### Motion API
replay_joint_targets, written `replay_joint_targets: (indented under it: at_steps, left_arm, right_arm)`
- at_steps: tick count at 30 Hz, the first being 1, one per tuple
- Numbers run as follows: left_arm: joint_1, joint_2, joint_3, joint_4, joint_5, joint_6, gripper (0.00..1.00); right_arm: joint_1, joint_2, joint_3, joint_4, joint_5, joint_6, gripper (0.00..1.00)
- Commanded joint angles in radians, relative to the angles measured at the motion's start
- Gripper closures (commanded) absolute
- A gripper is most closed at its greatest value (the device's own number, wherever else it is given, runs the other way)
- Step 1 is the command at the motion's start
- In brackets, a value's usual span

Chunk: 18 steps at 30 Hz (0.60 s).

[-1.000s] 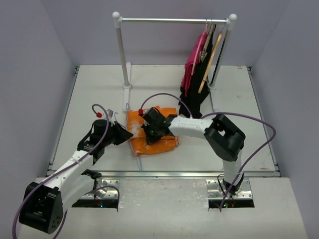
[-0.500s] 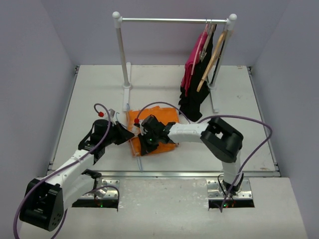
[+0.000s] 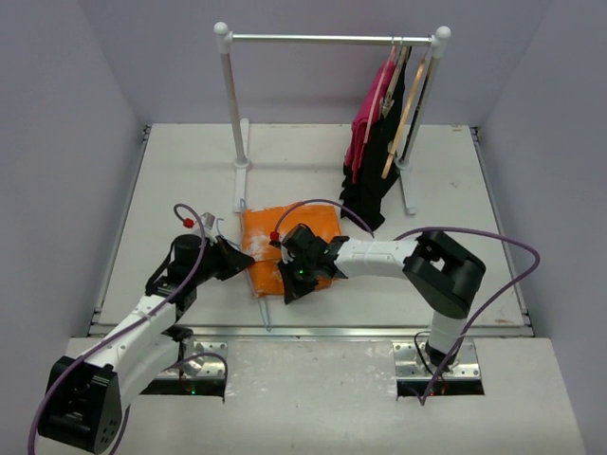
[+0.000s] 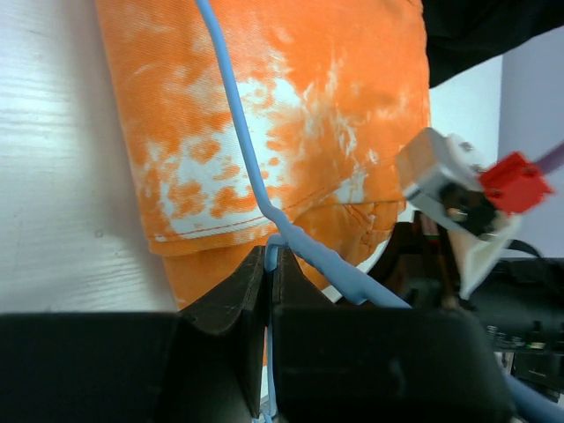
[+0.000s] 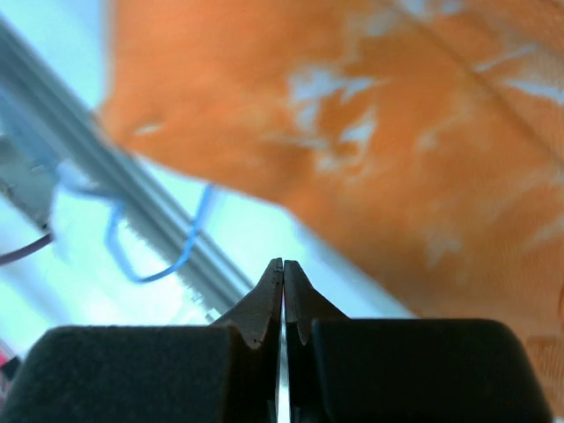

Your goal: Place the trousers on the hanger

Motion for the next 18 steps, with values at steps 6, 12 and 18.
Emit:
replay_joint_targets:
  at_steps: [6, 12, 18]
  left_arm:
    - [0.028, -0.003, -0.017, 0.083, 0.065, -0.026, 1.0]
    - [0.04, 0.007, -0.012, 0.063, 0.007, 0.014, 1.0]
    - [0.06, 0.063, 0.026, 0.04, 0.007, 0.062, 1.0]
  right_arm:
    - [-0.032, -0.185, 0.177, -0.035, 0.01, -0.082, 1.0]
    - [-0.115, 0.066, 0.401, -0.09, -0.056, -0.096, 1.0]
    - [-0.119, 0.291, 0.45, -0.116, 0.089, -0.073, 1.0]
